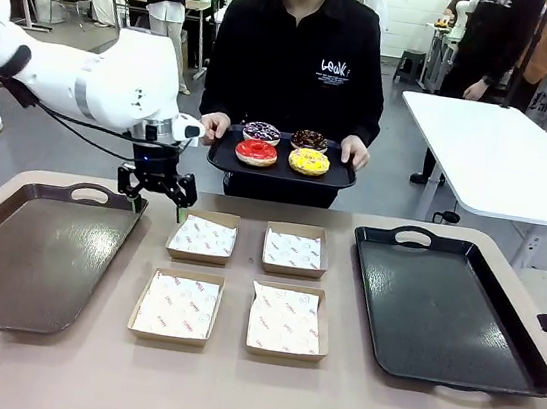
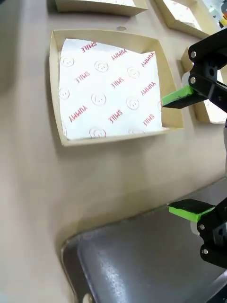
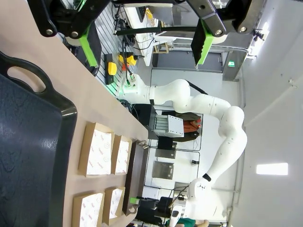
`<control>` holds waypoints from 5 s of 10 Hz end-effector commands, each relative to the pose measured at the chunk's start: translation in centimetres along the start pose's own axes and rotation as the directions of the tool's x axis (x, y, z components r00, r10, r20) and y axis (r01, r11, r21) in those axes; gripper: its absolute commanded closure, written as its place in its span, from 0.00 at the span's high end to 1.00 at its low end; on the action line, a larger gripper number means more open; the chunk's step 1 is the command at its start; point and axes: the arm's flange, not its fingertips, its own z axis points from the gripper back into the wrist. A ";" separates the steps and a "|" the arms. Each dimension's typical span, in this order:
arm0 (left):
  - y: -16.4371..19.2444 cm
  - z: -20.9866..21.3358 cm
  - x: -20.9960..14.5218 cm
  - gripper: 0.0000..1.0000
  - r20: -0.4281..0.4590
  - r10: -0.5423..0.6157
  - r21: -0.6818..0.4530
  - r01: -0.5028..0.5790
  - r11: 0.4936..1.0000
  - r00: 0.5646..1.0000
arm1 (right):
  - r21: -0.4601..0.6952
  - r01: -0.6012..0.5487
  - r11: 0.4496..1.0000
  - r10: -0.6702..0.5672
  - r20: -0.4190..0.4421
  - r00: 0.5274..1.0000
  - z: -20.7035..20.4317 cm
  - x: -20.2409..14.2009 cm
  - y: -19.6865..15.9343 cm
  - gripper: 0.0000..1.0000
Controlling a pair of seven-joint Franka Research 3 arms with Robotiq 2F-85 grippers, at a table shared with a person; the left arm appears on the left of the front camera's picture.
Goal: Individually package the donuts and arrange them on the tray.
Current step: Pick up one Paper togo box.
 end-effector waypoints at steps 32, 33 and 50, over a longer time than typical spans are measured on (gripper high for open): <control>-0.7 -3.3 3.8 0.00 0.050 0.147 -0.095 -0.141 0.985 0.988 | 0.014 -0.009 1.000 0.009 0.002 1.000 0.2 -0.1 -0.1 1.00; -0.8 -2.9 3.8 0.00 0.036 0.145 -0.075 -0.142 0.987 0.989 | 0.014 -0.009 1.000 0.009 0.002 1.000 0.2 -0.1 -0.1 1.00; -5.0 16.9 1.9 0.00 0.074 0.153 0.052 -0.157 0.986 0.985 | 0.014 -0.009 1.000 0.009 0.002 1.000 0.2 -0.1 -0.1 1.00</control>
